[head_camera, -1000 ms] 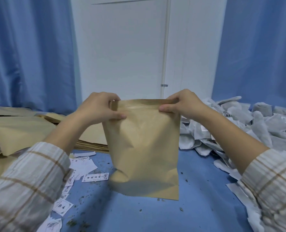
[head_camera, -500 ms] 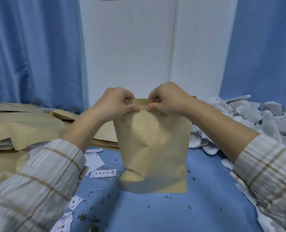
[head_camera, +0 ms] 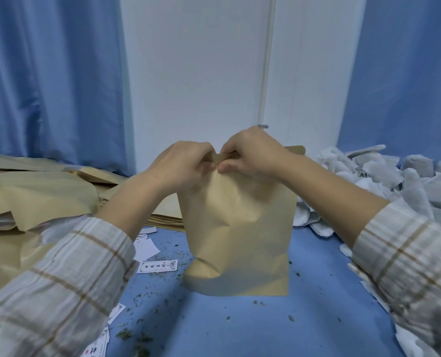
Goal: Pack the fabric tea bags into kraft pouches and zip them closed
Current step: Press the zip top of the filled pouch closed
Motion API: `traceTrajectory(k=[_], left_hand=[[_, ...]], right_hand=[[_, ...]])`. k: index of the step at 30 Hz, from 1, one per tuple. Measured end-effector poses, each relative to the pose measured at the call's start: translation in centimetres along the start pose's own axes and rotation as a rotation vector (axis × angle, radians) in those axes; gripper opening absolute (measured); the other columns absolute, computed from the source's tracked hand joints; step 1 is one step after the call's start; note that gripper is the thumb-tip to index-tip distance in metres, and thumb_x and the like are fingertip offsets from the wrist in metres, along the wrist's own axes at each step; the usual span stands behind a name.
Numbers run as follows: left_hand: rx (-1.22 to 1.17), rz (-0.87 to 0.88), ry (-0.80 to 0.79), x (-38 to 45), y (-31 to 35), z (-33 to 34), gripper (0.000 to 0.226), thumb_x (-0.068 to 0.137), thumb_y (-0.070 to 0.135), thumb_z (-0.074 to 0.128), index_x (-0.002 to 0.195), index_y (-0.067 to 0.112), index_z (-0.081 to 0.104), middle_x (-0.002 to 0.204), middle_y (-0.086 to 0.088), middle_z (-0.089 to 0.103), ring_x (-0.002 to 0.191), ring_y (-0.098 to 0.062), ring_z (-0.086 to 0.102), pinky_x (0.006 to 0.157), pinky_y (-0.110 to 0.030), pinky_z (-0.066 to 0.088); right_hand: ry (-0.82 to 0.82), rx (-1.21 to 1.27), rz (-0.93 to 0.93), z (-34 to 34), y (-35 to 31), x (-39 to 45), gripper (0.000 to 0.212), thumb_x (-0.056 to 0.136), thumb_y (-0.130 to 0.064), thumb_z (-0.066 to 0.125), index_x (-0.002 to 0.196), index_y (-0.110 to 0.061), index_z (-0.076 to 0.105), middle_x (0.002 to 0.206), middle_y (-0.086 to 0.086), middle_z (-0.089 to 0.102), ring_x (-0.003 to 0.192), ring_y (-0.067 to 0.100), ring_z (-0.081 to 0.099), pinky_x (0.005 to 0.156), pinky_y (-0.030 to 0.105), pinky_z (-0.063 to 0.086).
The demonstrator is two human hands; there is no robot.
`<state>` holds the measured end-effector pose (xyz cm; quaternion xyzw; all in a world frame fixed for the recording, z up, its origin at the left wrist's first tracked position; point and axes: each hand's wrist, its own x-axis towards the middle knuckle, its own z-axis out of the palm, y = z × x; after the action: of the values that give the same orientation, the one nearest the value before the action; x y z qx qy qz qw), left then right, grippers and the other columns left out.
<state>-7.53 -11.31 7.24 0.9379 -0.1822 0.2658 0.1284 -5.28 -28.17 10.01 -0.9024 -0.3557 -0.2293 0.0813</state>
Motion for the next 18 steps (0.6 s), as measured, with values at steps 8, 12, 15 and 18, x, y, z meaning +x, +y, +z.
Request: traceTrajectory(k=[8,12,15,18], left_hand=[[-0.139,0.040,0.051,-0.2,-0.1,-0.5,0.014,0.093,0.025,0.055,0.083,0.018,0.049,0.068,0.012,0.045,0.073,-0.018,0.043,0.061,-0.030,0.031],[-0.216,0.007,0.039,-0.2,-0.7,-0.6,0.017,0.091,0.028,0.059,0.079,0.020,0.050,0.067,0.009,0.047,0.066,-0.007,0.043,0.055,-0.020,0.031],[-0.314,-0.016,0.059,-0.2,-0.9,-0.3,0.014,0.083,0.033,0.068,0.079,0.025,0.057,0.070,0.012,0.055,0.069,-0.003,0.048,0.053,-0.009,0.032],[-0.577,-0.182,0.195,-0.2,-1.4,0.2,0.029,0.066,0.038,0.082,0.083,0.033,0.060,0.083,0.014,0.062,0.077,0.000,0.052,0.058,-0.012,0.036]], right_hand=[[0.478,-0.419,-0.191,1.2,1.8,-1.8,0.049,0.075,-0.051,0.064,0.053,-0.009,0.052,0.041,0.011,0.047,0.038,0.027,0.047,0.045,0.024,0.027],[0.362,-0.385,0.078,0.4,3.6,-1.9,0.066,0.082,-0.067,0.045,0.049,-0.014,0.026,0.046,0.004,0.032,0.058,0.026,0.043,0.057,0.027,0.018],[0.359,-0.303,0.119,0.7,4.1,-2.3,0.066,0.081,-0.067,0.047,0.047,-0.015,0.025,0.042,0.001,0.027,0.058,0.022,0.039,0.055,0.028,0.020],[0.398,-0.160,0.121,0.9,4.6,-2.9,0.067,0.079,-0.063,0.055,0.045,-0.016,0.022,0.039,0.000,0.022,0.047,0.017,0.030,0.047,0.026,0.022]])
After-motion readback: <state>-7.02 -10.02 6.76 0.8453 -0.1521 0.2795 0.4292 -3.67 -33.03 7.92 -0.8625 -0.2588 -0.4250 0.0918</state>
